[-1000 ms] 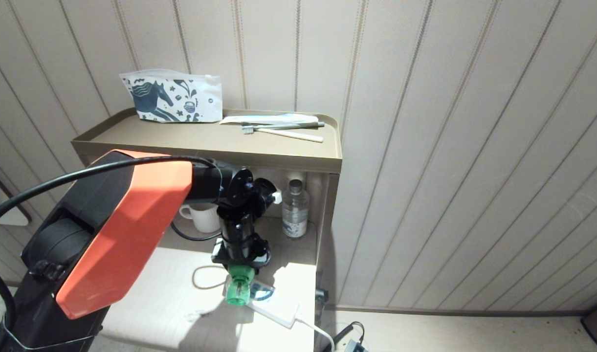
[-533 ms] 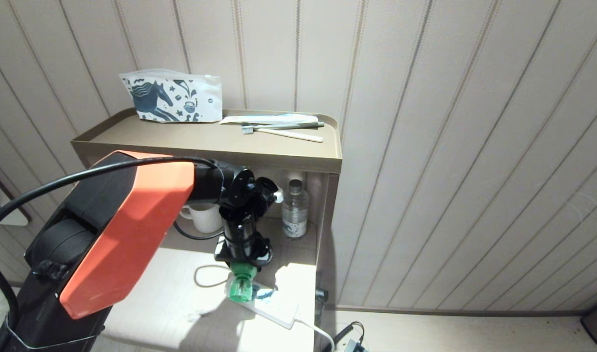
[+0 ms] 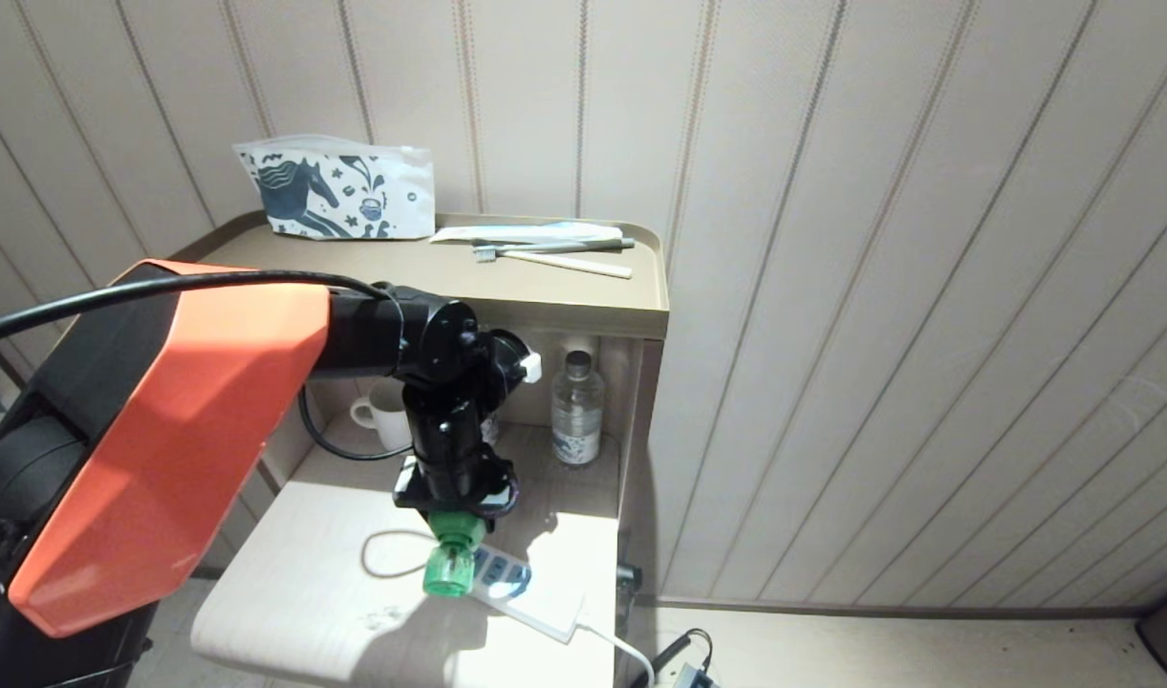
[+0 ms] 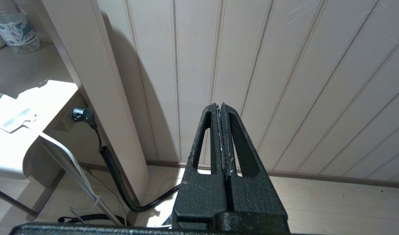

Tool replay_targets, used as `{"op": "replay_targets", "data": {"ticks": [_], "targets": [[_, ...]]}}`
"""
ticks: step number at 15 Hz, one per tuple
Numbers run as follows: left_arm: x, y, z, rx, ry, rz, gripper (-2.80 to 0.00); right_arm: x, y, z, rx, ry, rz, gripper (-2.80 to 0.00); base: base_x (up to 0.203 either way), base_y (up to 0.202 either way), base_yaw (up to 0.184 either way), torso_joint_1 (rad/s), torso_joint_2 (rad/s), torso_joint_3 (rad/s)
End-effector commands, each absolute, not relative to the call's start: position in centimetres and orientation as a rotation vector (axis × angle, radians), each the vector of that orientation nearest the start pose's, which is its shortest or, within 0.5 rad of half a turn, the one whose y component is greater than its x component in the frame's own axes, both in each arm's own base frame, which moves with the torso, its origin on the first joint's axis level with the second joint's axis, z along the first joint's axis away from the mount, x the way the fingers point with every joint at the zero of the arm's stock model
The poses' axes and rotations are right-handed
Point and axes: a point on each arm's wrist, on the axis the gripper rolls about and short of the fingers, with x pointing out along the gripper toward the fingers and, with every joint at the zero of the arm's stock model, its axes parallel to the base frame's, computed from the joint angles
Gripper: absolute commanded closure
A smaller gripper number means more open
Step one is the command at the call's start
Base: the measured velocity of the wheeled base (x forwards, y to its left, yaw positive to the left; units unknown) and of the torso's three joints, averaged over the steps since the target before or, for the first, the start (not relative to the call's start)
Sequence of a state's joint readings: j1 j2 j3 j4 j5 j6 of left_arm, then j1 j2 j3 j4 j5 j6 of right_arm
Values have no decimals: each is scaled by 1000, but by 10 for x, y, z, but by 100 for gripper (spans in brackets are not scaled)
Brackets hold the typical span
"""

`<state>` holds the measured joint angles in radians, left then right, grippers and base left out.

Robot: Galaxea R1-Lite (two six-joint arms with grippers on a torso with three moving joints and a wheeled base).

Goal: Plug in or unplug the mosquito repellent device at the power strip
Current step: Insert the plug into the socket

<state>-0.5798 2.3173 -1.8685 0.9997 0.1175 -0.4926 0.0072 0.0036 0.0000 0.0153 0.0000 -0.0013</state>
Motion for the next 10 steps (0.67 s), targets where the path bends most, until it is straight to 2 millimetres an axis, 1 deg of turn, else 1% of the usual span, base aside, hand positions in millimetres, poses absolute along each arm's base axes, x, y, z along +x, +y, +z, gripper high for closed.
{"op": "replay_targets", "data": {"ticks": [1,2,4,5,7,10], "targets": [[334,-210,138,74,1402,-19,0,-22,0,74,-2,20,8,0,0,0,0,0,0,0],[331,-203,151,64,1407,-10,0,-22,0,74,-2,20,8,0,0,0,0,0,0,0],[325,-198,170,-4,1393,-73,0,-22,0,74,-2,20,8,0,0,0,0,0,0,0],[322,-196,176,-22,1395,-94,0,-22,0,74,-2,20,8,0,0,0,0,0,0,0],[320,-195,180,-27,1384,-95,0,-23,0,74,-2,19,8,0,0,0,0,0,0,0],[319,-194,180,-25,1391,-93,0,-22,0,74,-2,20,8,0,0,0,0,0,0,0]]}}
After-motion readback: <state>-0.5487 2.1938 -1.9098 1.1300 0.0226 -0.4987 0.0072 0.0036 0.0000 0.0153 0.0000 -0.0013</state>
